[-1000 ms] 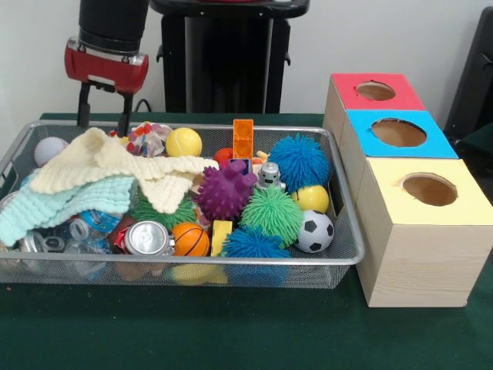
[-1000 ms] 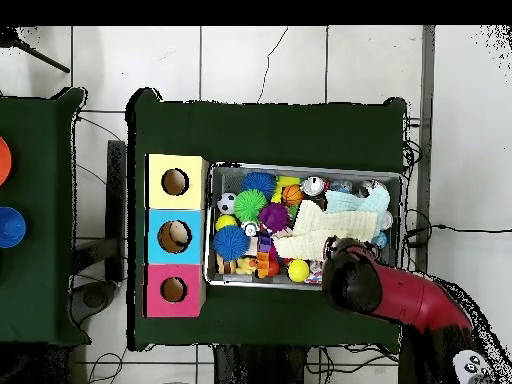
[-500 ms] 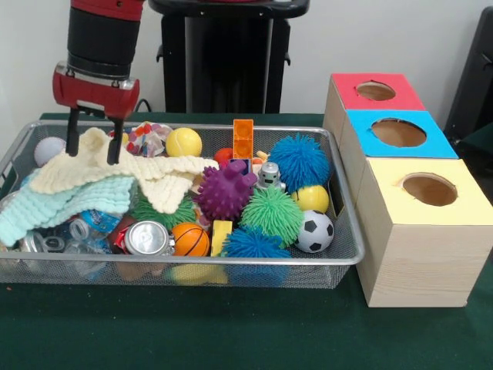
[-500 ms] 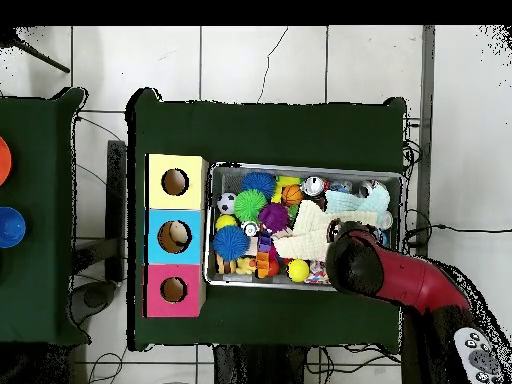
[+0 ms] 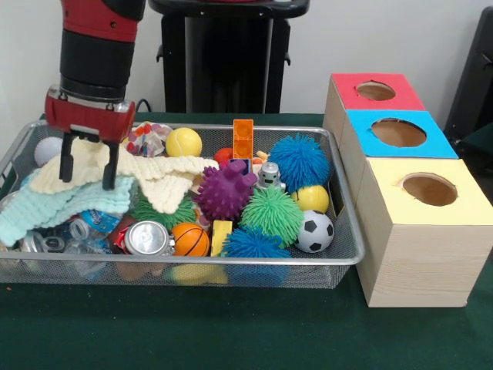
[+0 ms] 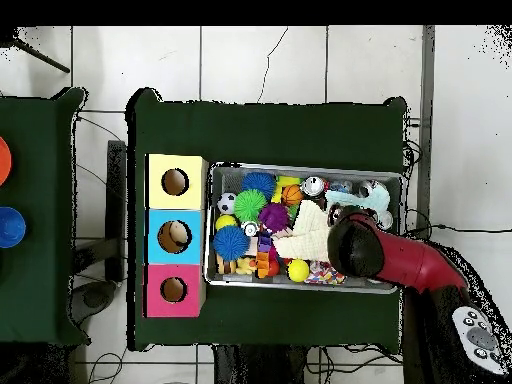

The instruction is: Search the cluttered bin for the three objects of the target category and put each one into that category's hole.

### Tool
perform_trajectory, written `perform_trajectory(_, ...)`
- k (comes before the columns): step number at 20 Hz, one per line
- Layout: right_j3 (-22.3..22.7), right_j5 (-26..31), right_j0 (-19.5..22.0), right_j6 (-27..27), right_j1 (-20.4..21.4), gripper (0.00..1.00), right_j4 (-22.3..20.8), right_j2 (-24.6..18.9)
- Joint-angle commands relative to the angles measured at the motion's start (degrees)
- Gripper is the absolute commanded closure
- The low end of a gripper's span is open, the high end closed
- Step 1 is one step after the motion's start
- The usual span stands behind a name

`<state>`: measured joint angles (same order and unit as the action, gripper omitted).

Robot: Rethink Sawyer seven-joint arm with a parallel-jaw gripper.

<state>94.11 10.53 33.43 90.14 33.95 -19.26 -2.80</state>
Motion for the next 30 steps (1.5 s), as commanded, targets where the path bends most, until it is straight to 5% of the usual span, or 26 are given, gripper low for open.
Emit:
perform_trajectory(1,-5.8,-2.1,2.2,1.3,-5.3,0.00,-2.5,-7.9)
perform_trajectory(9,-6.5,-10.7,3.1,4.2,-5.9,0.00,-4.6,-9.9)
perform_trajectory(22,-6.3,-6.7,3.3,3.8,-3.1,0.00,-2.6,-12.9)
perform_trajectory(30,-8.3,-5.8,2.6,2.6,-6.5,0.00,-3.3,-12.8)
